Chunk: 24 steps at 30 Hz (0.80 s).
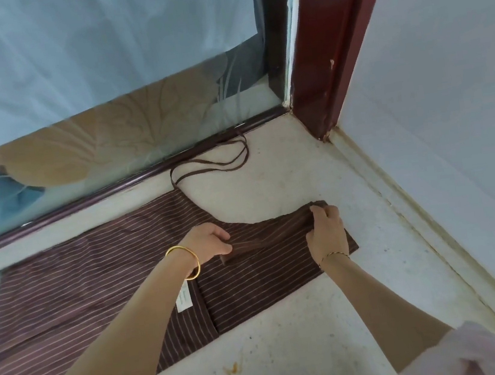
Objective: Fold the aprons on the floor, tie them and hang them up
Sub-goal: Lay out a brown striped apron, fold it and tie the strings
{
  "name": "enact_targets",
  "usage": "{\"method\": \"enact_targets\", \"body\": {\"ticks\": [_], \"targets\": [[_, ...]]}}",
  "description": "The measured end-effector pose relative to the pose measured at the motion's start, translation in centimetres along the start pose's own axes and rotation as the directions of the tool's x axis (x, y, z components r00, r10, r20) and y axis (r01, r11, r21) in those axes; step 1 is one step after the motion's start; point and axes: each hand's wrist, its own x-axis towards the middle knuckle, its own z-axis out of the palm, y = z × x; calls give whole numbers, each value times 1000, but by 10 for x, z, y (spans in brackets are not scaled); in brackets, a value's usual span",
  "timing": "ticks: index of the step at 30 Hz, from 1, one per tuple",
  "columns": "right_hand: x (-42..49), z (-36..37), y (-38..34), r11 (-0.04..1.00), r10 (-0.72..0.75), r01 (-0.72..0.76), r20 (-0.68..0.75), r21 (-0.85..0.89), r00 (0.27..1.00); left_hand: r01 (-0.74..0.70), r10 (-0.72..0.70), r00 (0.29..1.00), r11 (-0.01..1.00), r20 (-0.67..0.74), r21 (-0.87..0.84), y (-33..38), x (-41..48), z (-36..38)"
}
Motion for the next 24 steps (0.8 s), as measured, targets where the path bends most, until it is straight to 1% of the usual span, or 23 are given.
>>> {"method": "enact_targets", "body": {"ticks": [3, 5, 8, 10, 12, 16, 19, 21, 23, 24], "targets": [[1, 1, 2, 999, 52, -52, 22, 14, 998, 1, 0, 993, 1000, -117, 9, -18, 8, 12], [5, 1, 5, 998, 63, -64, 64, 3, 996, -4, 5, 987, 1000, -162, 11, -27, 10, 17], [8, 0, 6, 998, 64, -62, 112, -20, 992, -5, 28, 979, 993, -200, 118, -36, 11, 21], [9, 2, 5, 996, 84, -83, 113, -16, 990, -25, 73, 969, 979, -234, 204, -38, 12, 24], [9, 2, 5, 994, 110, -110, 100, 2, 989, -35, 104, 958, 967, -266, 253, -36, 11, 26], [10, 4, 3, 991, 130, -132, 80, 18, 988, -19, 88, 972, 953, -217, 302, -31, 13, 30], [10, 7, 2, 990, 140, -141, 62, 16, 988, -40, 129, 952, 952, -278, 304, -37, 14, 41], [11, 6, 3, 990, 141, -141, 54, -1, 989, -12, 106, 951, 952, -292, 307, -40, 12, 40], [11, 5, 3, 989, 147, -147, 71, -10, 987, 23, 58, 970, 945, -238, 325, -48, 10, 24], [12, 3, 2, 987, 162, -163, 75, 3, 984, 33, 50, 976, 930, -214, 366, -53, 9, 13]]}}
